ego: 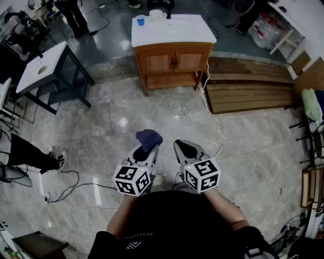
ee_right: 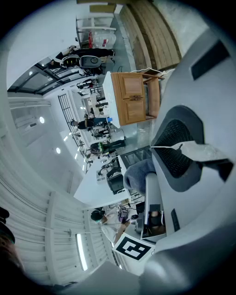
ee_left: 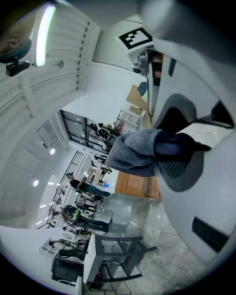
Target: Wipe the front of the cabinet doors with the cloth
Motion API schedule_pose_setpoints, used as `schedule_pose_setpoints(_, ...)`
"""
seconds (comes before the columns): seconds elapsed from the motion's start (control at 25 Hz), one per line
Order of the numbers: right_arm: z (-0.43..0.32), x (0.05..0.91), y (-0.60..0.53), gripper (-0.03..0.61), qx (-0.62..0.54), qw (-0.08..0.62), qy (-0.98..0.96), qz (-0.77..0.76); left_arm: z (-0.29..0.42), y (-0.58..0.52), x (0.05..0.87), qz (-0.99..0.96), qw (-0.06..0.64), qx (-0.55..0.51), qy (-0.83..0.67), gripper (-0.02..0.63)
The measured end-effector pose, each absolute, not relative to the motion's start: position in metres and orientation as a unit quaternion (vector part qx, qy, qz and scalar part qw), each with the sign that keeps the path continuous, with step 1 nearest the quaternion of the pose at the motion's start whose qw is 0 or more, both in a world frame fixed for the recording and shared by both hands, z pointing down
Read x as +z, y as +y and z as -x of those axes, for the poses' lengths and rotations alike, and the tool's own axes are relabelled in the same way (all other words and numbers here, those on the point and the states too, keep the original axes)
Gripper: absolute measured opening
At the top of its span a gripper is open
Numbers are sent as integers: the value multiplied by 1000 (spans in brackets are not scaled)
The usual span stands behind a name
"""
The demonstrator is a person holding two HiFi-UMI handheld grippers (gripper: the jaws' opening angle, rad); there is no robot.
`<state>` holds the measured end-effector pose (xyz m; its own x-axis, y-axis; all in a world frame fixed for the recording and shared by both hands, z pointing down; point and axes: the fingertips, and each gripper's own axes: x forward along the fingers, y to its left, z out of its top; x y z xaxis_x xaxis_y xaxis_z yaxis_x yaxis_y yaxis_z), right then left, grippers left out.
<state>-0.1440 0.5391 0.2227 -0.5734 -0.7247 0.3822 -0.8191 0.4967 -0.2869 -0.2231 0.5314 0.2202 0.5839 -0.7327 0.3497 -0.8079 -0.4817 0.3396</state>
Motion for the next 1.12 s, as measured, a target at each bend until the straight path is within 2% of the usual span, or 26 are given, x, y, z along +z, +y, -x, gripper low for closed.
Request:
schedule_pose_setpoints(0.52, 127, 224, 539, 41, 242, 83, -855, -451, 212, 532, 224, -855, 242, 77, -453, 101)
schedule_pose_setpoints(1.12, 52, 228, 511, 41, 244, 77, -859, -444, 155, 514, 230, -850, 231, 81, -467, 101)
